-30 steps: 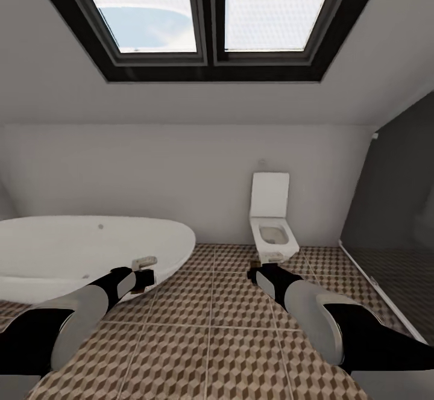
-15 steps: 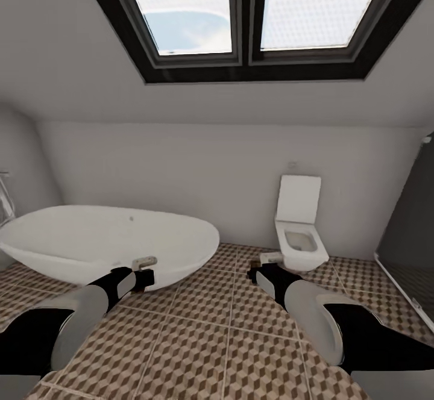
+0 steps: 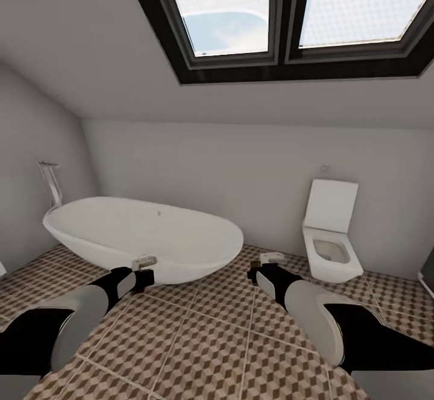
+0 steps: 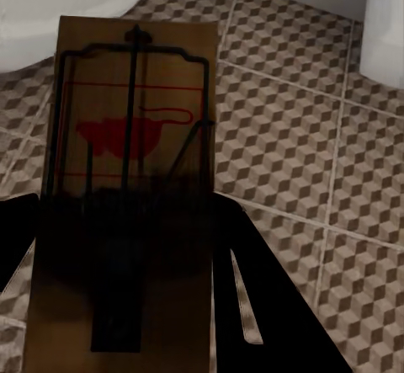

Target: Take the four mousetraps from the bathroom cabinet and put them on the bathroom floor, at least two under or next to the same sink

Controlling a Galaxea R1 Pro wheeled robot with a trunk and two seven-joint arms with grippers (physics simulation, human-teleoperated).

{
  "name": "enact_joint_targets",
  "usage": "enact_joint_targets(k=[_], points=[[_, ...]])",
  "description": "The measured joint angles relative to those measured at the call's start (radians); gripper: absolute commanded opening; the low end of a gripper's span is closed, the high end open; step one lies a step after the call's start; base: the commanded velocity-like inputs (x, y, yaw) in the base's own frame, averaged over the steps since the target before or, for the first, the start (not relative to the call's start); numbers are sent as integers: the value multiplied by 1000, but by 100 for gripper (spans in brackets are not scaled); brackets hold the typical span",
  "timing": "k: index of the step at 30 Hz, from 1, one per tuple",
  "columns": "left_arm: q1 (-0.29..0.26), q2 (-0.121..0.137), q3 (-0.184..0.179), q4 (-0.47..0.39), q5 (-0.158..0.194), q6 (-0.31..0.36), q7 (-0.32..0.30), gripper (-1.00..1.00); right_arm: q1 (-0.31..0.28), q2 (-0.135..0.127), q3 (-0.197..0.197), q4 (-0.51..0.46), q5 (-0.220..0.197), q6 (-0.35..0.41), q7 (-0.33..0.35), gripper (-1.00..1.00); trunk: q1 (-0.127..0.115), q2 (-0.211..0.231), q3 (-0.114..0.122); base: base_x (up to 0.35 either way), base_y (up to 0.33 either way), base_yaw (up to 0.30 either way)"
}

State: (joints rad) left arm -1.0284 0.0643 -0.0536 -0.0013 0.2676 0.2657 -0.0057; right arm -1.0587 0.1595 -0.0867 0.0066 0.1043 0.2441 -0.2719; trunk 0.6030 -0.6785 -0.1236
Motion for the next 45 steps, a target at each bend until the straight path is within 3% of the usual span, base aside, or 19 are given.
enact_joint_targets(k=[45], points=[[0,-2,0,0,-1,-1,0,-100,0,3,0,0,-2,-3,1,-100,0,0,0,0,0,300]])
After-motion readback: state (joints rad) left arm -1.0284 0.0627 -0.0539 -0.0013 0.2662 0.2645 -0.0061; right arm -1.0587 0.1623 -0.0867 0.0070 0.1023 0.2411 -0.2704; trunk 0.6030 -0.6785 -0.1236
